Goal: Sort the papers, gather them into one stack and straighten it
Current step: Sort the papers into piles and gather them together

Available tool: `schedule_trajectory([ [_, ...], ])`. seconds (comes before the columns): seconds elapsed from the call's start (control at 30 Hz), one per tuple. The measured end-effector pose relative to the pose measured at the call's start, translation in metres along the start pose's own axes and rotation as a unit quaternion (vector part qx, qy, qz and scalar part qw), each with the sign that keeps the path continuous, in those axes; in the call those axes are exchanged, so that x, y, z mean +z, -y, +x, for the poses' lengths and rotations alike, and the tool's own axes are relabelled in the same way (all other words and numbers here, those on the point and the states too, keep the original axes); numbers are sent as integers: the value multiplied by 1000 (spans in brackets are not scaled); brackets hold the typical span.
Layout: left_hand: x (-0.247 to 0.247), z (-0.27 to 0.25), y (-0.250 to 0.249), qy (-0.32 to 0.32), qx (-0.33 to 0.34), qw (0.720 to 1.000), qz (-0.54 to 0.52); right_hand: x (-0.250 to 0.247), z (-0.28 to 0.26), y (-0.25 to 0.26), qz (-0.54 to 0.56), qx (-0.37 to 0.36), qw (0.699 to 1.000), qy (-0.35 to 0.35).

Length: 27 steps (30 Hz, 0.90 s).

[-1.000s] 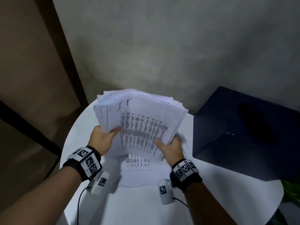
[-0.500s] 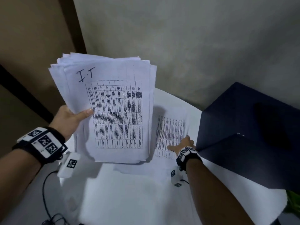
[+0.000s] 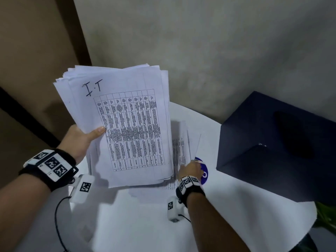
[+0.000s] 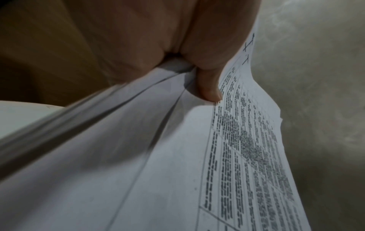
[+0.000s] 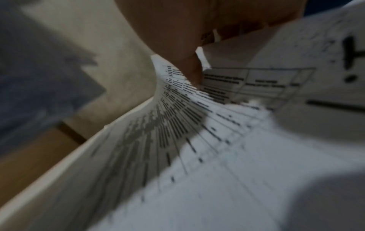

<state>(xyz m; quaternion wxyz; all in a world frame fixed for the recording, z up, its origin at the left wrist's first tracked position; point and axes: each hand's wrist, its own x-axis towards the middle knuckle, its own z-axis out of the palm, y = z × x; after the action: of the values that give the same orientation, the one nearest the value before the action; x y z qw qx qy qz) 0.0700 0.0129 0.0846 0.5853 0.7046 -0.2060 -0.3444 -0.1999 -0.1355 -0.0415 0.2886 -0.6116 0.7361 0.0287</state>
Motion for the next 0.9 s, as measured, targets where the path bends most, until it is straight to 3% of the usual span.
schedule_trajectory([
  [0.07,-1,0,5,6,4,1000,12,12,-7,3,-77,3,997,0],
  [0.13,0,0,10,6,4,1000,22,18,-11,7,-86,4,996,6],
  [0.4,-14,2,23,52,-13,998,-14,14,-1,-3,139,54,988,32],
  [0.57,-17,8,47,74,-54,995,-41,-29,-14,-18,169,-9,985,-29],
  [0.67,-8,14,82,85,-133,986,50,-77,-23,-19,153,-76,973,-157],
  [0.77,8,12,104,95,-244,946,191,-130,-34,-13,218,-135,933,-253],
  [0.9,29,1,113,92,-272,913,290,-163,-49,-5,351,-131,905,-202],
])
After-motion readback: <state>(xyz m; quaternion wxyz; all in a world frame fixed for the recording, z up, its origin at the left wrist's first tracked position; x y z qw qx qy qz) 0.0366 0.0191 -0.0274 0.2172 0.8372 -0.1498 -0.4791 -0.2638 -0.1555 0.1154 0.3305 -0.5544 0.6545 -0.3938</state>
